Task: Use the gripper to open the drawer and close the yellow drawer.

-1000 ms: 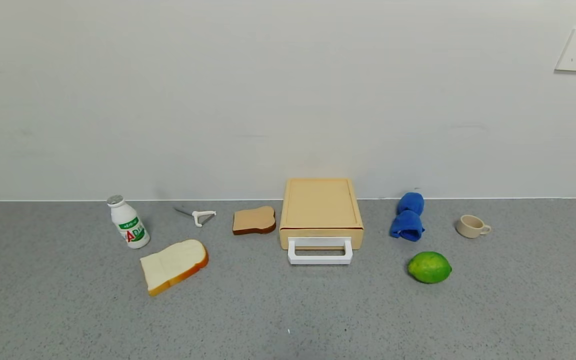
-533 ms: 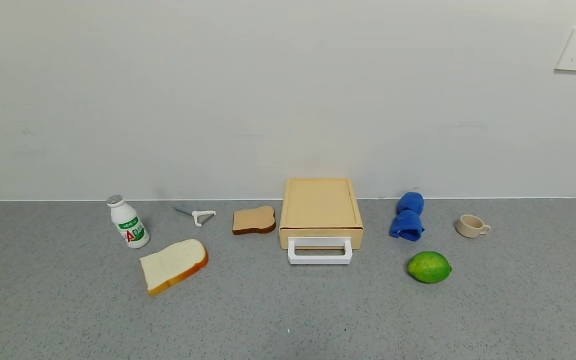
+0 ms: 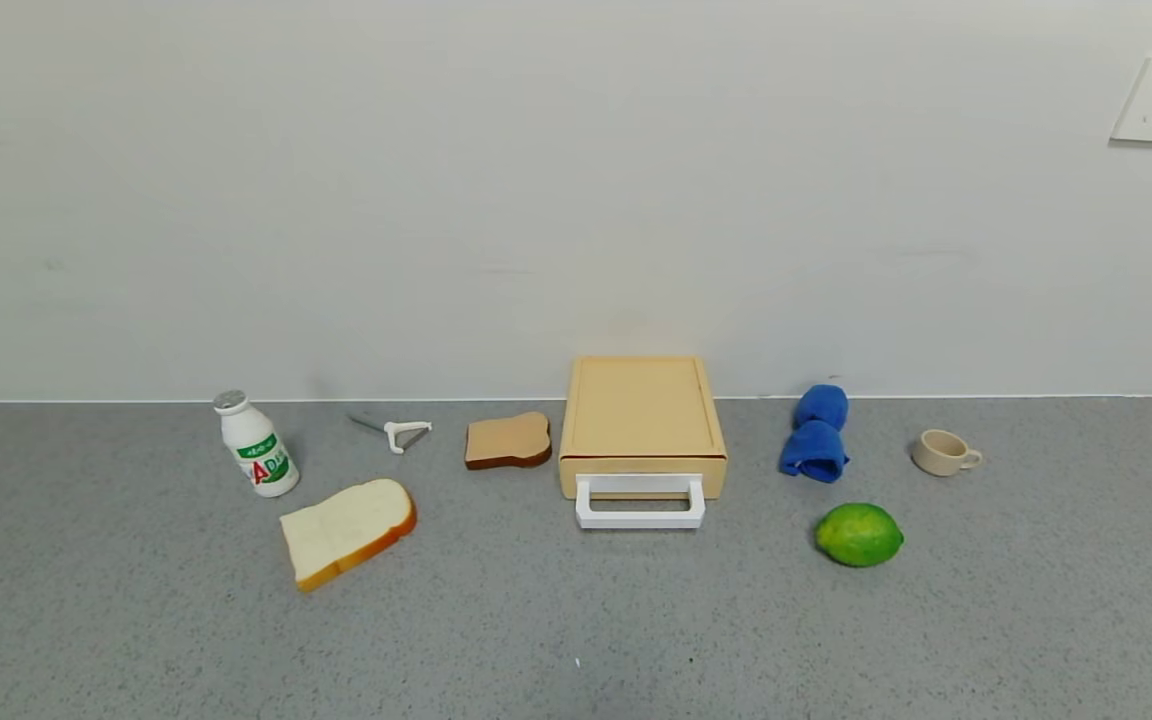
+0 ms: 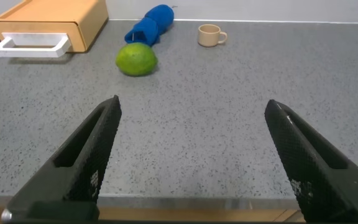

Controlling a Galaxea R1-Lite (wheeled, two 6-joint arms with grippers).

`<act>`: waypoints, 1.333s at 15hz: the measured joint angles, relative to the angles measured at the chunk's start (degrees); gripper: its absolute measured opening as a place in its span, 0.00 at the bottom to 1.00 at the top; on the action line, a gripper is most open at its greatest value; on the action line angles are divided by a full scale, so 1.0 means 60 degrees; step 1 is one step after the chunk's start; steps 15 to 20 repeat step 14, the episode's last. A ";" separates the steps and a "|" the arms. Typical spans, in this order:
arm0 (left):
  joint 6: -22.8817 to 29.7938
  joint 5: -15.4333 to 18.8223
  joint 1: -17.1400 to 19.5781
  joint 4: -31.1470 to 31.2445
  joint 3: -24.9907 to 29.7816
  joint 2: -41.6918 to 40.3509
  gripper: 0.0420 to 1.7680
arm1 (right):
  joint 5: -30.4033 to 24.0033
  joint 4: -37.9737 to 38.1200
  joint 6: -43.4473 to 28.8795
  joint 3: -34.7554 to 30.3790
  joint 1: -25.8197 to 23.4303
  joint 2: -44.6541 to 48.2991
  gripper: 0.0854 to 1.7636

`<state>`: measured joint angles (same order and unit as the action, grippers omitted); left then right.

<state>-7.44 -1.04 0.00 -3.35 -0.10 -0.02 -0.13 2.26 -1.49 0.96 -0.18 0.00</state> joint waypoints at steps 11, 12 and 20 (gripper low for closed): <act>0.1130 0.0242 0.0000 0.0500 0.0016 -0.0008 0.97 | -0.0004 0.0000 0.0002 0.0000 0.0000 0.0000 0.96; 0.1136 0.0246 0.0000 0.0504 0.0016 -0.0008 0.97 | 0.0000 0.0000 0.0000 0.0000 0.0000 0.0000 0.96; 0.1136 0.0242 0.0000 0.0504 0.0016 -0.0004 0.97 | -0.0004 0.0004 0.0000 0.0000 0.0000 0.0000 0.96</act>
